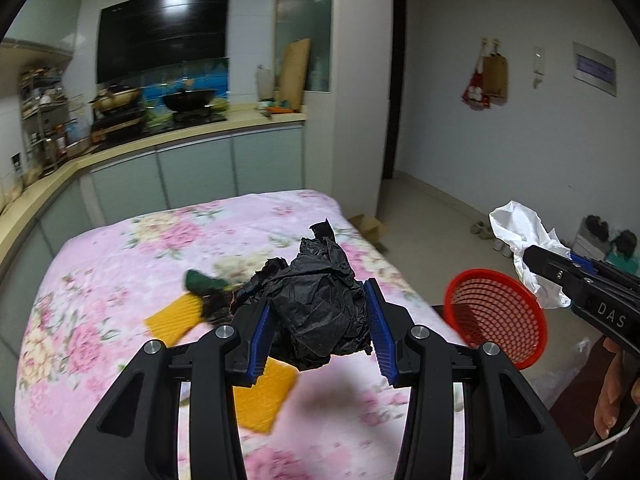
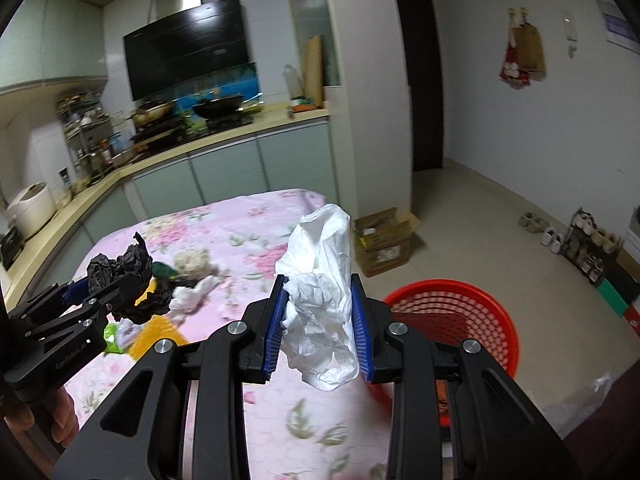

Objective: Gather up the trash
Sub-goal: 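Carry the black bag and white tissue over the red basket with both tools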

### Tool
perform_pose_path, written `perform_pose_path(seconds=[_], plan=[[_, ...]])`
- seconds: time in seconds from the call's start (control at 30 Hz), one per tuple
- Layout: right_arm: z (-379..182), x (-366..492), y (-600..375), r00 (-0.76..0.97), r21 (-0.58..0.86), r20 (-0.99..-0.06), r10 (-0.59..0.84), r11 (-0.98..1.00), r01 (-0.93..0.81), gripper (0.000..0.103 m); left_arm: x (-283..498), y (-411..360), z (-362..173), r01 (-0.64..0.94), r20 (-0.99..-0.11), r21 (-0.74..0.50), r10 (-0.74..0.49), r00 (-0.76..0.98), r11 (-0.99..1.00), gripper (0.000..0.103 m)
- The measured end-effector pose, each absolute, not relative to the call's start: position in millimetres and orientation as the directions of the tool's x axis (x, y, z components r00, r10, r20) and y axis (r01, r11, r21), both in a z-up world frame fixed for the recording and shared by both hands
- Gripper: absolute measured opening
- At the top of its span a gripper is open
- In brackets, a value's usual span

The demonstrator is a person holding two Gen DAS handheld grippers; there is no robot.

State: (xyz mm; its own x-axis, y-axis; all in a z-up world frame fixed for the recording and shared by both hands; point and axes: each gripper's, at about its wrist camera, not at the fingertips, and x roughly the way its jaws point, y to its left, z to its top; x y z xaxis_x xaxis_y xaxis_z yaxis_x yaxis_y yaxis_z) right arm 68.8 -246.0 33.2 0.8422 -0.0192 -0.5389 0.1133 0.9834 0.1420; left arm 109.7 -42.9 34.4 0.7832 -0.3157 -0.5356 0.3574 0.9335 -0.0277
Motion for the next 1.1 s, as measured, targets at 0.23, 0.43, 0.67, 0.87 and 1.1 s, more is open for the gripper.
perform_pose_path(seconds=[0.23,0.43,0.67,0.87,1.1], plan=[[29,62,-277,0.835,0.145,-0.544,-0.085,0.970,0.194,0.030,118,-86,28,0.440,-0.558,-0.038,-0.384,0.735,0.897,0.041],[20,60,-303,0.815,0.149,-0.562,-0.140,0.953,0.265,0.030,124,-124,17,0.522,-0.598,-0.044,-0.441,0.669,0.852,0.041],[9,58,-329,0.787,0.143,-0.586,-0.195,0.931,0.337,0.030,130,-168,2,0.605,-0.644,-0.086,-0.507,0.572,0.792,0.041],[-4,58,-359,0.753,0.137,-0.614,-0.237,0.907,0.398,0.030,140,-202,-13,0.653,-0.687,-0.130,-0.543,0.484,0.746,0.041],[-24,67,-376,0.714,0.141,-0.661,-0.231,0.896,0.420,0.030,150,-239,-38,0.679,-0.734,-0.160,-0.546,0.404,0.717,0.042]])
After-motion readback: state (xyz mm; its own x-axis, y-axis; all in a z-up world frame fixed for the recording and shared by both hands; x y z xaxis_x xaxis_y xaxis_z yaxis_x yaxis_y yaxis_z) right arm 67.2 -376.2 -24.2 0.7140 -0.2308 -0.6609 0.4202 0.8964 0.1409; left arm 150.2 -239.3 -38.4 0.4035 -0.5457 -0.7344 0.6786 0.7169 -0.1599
